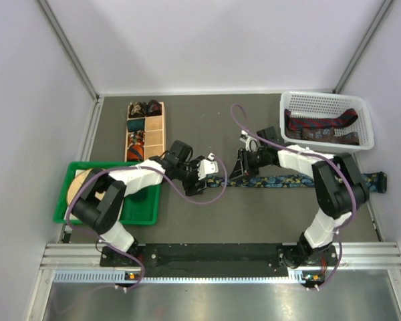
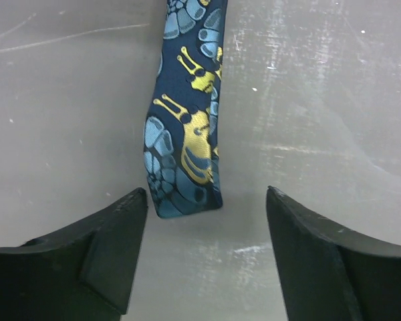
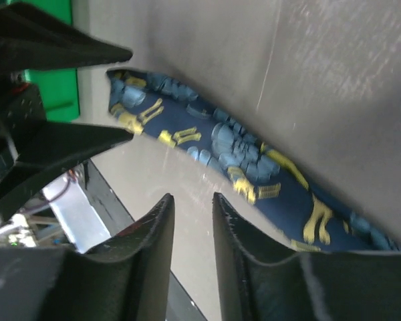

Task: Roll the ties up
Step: Roll the tie at the center of the board.

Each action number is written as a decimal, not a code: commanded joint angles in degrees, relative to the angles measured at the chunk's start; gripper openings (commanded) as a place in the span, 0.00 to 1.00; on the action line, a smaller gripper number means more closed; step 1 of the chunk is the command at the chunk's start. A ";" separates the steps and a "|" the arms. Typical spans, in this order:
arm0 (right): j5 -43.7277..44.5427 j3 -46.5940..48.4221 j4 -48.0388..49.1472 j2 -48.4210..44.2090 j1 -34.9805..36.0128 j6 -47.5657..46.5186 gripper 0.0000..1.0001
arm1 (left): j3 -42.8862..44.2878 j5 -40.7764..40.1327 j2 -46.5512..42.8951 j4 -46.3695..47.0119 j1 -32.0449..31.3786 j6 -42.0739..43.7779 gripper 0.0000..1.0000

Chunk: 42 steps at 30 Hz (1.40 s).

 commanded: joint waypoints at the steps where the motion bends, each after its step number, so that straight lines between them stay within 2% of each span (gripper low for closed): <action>1: -0.61 4.80 5.50 3.92 2.23 4.40 0.27 | 3.59 3.66 1.94 0.83 0.69 2.40 0.73; 7: 0.18 7.00 6.21 8.59 4.96 6.60 0.25 | 4.30 6.03 2.30 -1.72 1.04 6.61 0.59; 13: 1.76 8.32 5.51 10.87 5.75 7.30 0.25 | 4.12 7.18 2.03 -4.10 1.13 10.58 0.53; 26: 5.80 9.11 3.93 14.65 7.07 5.55 0.21 | 6.49 4.11 4.84 -2.34 -0.10 6.18 0.52; 32: 5.37 9.29 4.27 15.09 6.98 6.33 0.17 | 7.98 4.10 3.19 -3.92 -0.45 7.58 0.35; 38: 5.37 9.38 3.48 14.48 7.07 5.90 0.13 | 11.05 5.42 3.26 -3.66 -3.70 5.49 0.32; 42: 5.19 8.85 3.48 14.48 7.07 5.72 0.10 | 13.52 3.32 5.28 -2.08 -6.60 2.93 0.31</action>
